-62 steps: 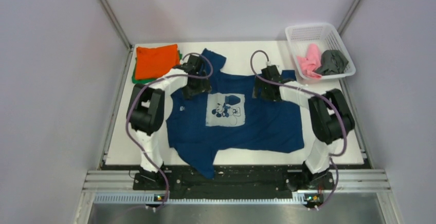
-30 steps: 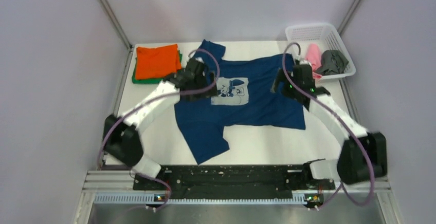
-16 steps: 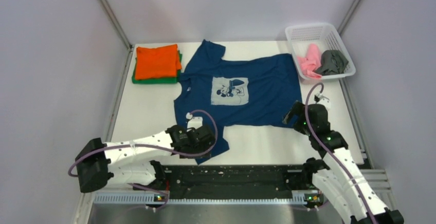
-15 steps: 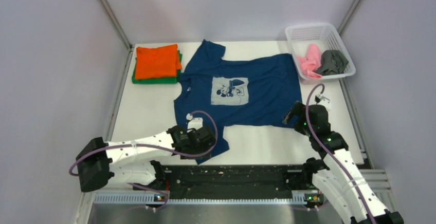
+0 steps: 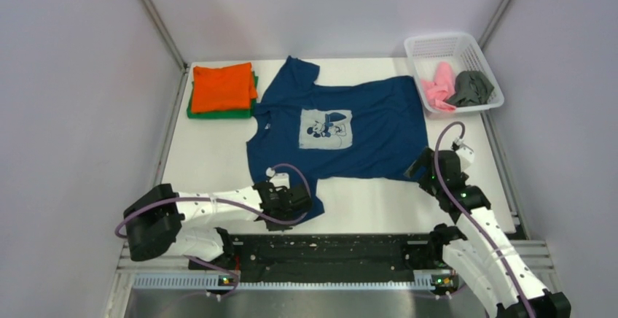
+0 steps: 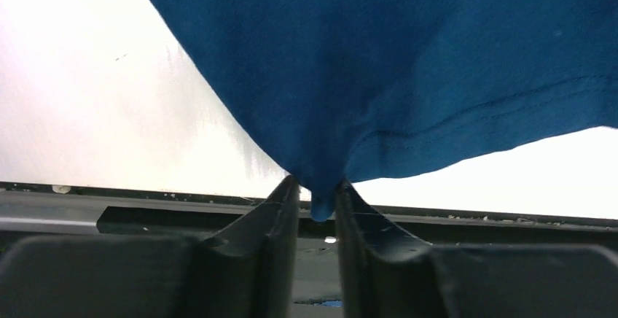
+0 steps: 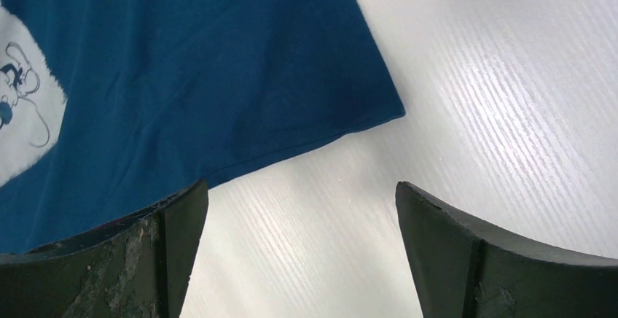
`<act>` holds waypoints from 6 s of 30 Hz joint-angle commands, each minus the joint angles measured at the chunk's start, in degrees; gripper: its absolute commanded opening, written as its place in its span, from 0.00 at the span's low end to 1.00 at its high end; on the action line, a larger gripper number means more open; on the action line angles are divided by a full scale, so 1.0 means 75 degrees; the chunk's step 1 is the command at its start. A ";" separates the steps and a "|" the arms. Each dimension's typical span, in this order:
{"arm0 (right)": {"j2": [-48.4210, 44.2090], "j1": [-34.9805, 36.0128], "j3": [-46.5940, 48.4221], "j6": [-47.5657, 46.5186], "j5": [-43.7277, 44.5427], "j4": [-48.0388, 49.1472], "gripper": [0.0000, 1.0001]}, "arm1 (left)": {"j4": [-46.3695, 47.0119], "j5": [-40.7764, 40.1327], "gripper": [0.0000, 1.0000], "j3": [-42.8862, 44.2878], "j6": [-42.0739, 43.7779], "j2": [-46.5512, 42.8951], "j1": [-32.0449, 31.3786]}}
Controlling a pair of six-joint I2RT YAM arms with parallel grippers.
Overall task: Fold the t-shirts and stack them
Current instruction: Grab the side of the flattened tshirt closest away from the robot with both arms, then fold the flattened tshirt in 1/3 of the way
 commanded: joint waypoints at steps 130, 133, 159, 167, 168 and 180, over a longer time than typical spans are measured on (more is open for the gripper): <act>0.7089 -0.0945 0.4688 -0.1903 0.1351 0.2934 0.06 | 0.3673 0.4394 0.01 0.7268 0.5938 0.4399 0.7114; 0.7295 -0.0945 0.4920 -0.1946 0.1252 0.2793 0.32 | 0.3197 0.4122 0.38 0.7914 0.5877 0.4931 0.7161; 0.7822 0.0022 0.3266 -0.2460 -0.2671 0.3666 0.99 | 0.4236 0.4302 0.99 0.2989 0.3836 0.3499 0.6713; 0.5548 0.0171 0.1097 -0.1747 -0.2412 0.2918 0.99 | 0.4254 0.3716 0.99 0.0408 0.3554 0.1178 0.6418; 0.4604 0.0177 0.0524 -0.1439 -0.2419 0.2385 0.99 | 0.4083 0.3479 0.99 -0.0378 0.3315 0.0454 0.6282; -0.0138 0.0403 -0.1291 0.0330 -0.3120 -0.0465 0.99 | 0.2342 0.3302 0.99 -0.2708 0.1570 -0.4261 0.5388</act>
